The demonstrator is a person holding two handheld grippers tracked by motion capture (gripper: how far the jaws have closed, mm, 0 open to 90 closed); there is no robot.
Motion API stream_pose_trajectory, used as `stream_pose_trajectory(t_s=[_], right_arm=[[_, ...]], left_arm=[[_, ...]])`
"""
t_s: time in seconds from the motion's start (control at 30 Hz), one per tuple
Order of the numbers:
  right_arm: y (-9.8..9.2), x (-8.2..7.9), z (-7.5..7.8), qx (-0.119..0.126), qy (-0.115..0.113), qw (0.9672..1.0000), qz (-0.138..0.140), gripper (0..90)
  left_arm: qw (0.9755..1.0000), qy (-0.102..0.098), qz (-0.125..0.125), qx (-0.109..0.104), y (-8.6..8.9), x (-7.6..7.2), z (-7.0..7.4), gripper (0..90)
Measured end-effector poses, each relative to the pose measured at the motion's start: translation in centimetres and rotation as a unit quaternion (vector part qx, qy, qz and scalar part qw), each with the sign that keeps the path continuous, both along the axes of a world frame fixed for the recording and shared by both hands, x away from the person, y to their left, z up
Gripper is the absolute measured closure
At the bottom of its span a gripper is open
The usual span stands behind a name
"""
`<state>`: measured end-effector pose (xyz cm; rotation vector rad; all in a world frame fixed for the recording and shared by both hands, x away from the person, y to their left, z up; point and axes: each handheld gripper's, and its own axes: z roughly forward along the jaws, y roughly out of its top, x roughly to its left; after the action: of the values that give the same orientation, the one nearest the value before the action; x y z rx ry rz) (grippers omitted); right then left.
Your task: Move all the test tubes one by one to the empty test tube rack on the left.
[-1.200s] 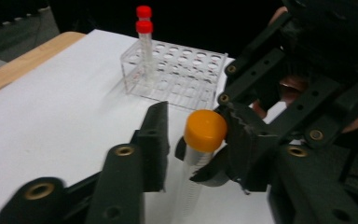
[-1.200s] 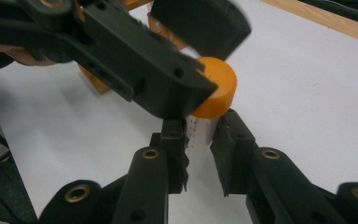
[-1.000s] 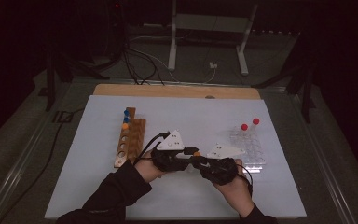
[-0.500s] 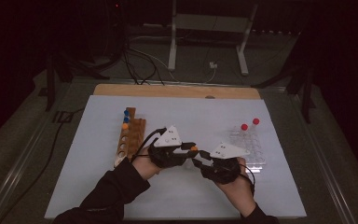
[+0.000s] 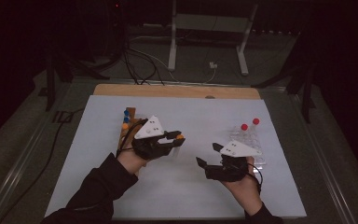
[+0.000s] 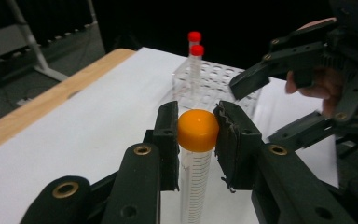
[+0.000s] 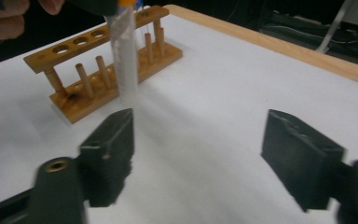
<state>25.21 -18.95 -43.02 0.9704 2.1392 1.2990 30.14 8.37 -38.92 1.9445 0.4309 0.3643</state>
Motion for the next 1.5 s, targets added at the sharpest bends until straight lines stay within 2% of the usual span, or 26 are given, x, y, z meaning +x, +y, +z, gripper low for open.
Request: stream_pose_trajectory(t_s=[0.07,0.2,0.23,0.37,0.57,0.7,0.73,0.77,0.93,1.1,1.17,1.2,1.23,1.37,1.5], right_arm=[[-0.2,-0.1,0.1,0.013,-0.004,0.9998,-0.014,13.7],[-0.4,-0.1,0.3,0.022,-0.005,0.9994,-0.026,3.5],[-0.4,0.0,0.4,0.025,-0.005,0.9992,-0.03,3.4],[-0.7,-0.1,0.4,0.034,-0.003,0.9992,-0.022,0.0],[-0.8,-0.1,0.4,0.036,-0.001,0.9993,-0.009,0.0],[-0.7,-0.1,0.4,0.035,-0.001,0.9994,-0.008,0.0],[-0.7,-0.1,0.4,0.035,-0.001,0.9994,-0.008,0.0],[-0.7,-0.1,0.4,0.034,0.0,0.9994,-0.006,0.0],[-0.7,-0.1,0.3,0.032,-0.002,0.9995,-0.006,0.0],[-0.7,0.0,0.2,0.032,0.0,0.9995,-0.005,0.0],[-0.7,-0.1,0.2,0.032,0.001,0.9995,-0.005,0.0],[-0.7,-0.1,0.2,0.032,0.0,0.9995,-0.005,0.0],[-0.7,-0.1,0.3,0.032,0.0,0.9995,-0.005,0.0],[-0.8,0.0,0.2,0.032,0.001,0.9995,-0.005,0.0],[-0.7,-0.1,0.1,0.028,0.001,0.9996,-0.003,0.0]], left_arm=[[0.9999,0.003,0.009,-0.007,0.8,0.2,0.2,71.8],[0.9994,-0.006,0.033,-0.008,2.4,0.3,0.7,71.8],[0.9992,-0.008,0.037,-0.009,2.7,0.3,0.8,71.8],[0.9978,-0.017,0.063,-0.008,4.4,0.4,1.4,71.8],[0.9936,-0.025,0.109,-0.009,7.5,0.4,1.9,71.8],[0.9895,-0.031,0.14,-0.014,9.3,0.3,1.9,71.8],[0.9877,-0.035,0.152,-0.011,9.8,0.3,1.8,71.8],[0.987,-0.035,0.157,-0.01,10.1,0.3,1.7,71.8],[0.9806,-0.037,0.192,-0.015,11.6,0.4,1.0,71.7],[0.9743,-0.041,0.221,-0.015,12.3,0.7,-0.1,71.7],[0.9718,-0.041,0.23,-0.03,12.5,0.9,-0.7,71.7],[0.9709,-0.041,0.234,-0.031,12.6,0.9,-0.9,71.7],[0.969,-0.044,0.241,-0.031,12.6,1.0,-1.2,71.8],[0.9683,-0.028,0.246,-0.034,12.9,1.3,-2.4,71.7],[0.9683,-0.016,0.248,-0.023,12.8,1.5,-3.7,71.7]])
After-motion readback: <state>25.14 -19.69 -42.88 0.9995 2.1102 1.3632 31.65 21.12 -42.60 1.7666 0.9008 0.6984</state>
